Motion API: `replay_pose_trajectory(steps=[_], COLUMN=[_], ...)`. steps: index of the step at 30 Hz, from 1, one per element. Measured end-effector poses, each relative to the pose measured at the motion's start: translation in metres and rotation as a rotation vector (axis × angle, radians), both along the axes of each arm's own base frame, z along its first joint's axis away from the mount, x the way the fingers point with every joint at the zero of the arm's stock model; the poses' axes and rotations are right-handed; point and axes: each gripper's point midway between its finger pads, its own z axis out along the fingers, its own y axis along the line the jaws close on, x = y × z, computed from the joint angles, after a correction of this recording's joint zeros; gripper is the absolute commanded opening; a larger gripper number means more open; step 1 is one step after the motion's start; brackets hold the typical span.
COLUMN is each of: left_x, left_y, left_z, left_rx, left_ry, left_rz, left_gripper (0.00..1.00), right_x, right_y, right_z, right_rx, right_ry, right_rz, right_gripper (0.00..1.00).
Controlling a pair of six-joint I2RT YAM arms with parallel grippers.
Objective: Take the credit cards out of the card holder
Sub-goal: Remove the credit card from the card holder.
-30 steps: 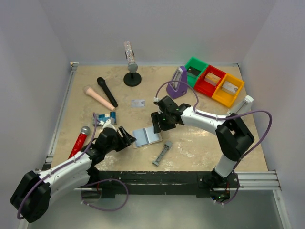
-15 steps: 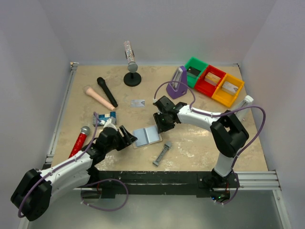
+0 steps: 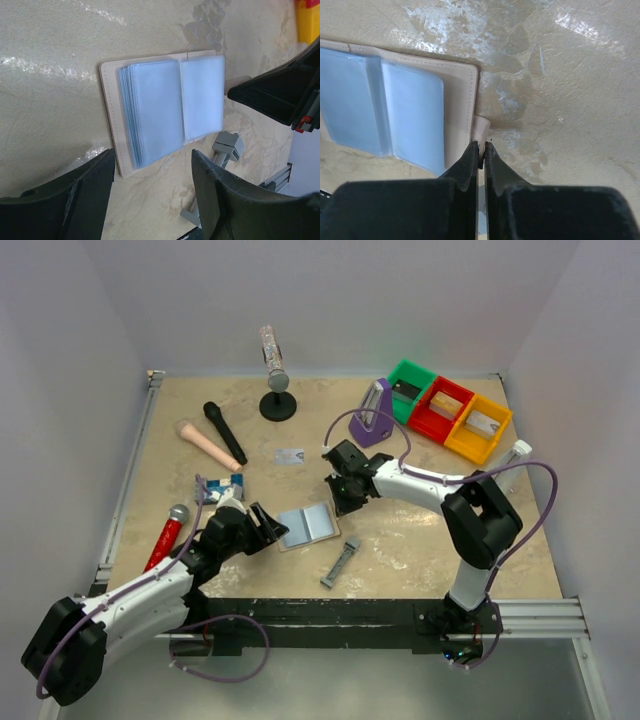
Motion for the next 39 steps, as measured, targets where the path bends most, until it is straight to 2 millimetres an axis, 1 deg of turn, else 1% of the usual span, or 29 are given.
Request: replay_pose_trajectory(steps=[2, 5, 8, 11, 13, 15, 19, 27, 39], left_x=[0.000, 0.000, 0.000, 0.001, 0.001, 0.002, 0.003, 0.004, 0.011], left_y=[0.000, 0.000, 0.000, -0.001, -0.001, -0.003, -0.008, -0.015, -0.024], left_z=[0.000, 0.000, -0.001, -0.004, -0.007, -0.008, -0.008, -0.015, -0.002], left_rx=[0.000, 0.002, 0.006, 0.011, 0.016, 0.013, -0.001, 0.016, 0.009], left_ry=[-0.001, -0.002, -0.002, 0.005, 0.013, 0.016, 0.012, 0.037, -0.011], left_rz=[-0.001, -0.002, -0.005, -0.005, -0.006, -0.011, -0.027, -0.072, -0.110], left_gripper=[0.66, 0.66, 0.65, 0.64, 0.63, 0.63, 0.62, 0.62, 0.63], right_x=[-0.001, -0.009, -0.021, -0.031, -0.040, -0.048, -0.058, -0.061, -0.060], right_y=[-0.002, -0.011, -0.018, -0.019, -0.018, -0.016, -0.014, -0.010, -0.009], right_z=[-0.001, 0.002, 0.013, 0.026, 0.030, 0.030, 0.027, 0.029, 0.027], right_rx=[0.003, 0.010, 0.049, 0.110, 0.148, 0.174, 0.206, 0.234, 0.229], right_ry=[-0.007, -0.021, -0.040, -0.061, -0.060, -0.047, -0.024, -0.013, -0.006], right_rz=[-0.003, -0.010, -0.016, -0.022, -0.024, -0.023, -0.024, -0.018, -0.013], right_gripper=[0.00, 0.00, 0.00, 0.00, 0.00, 0.00, 0.00, 0.00, 0.00])
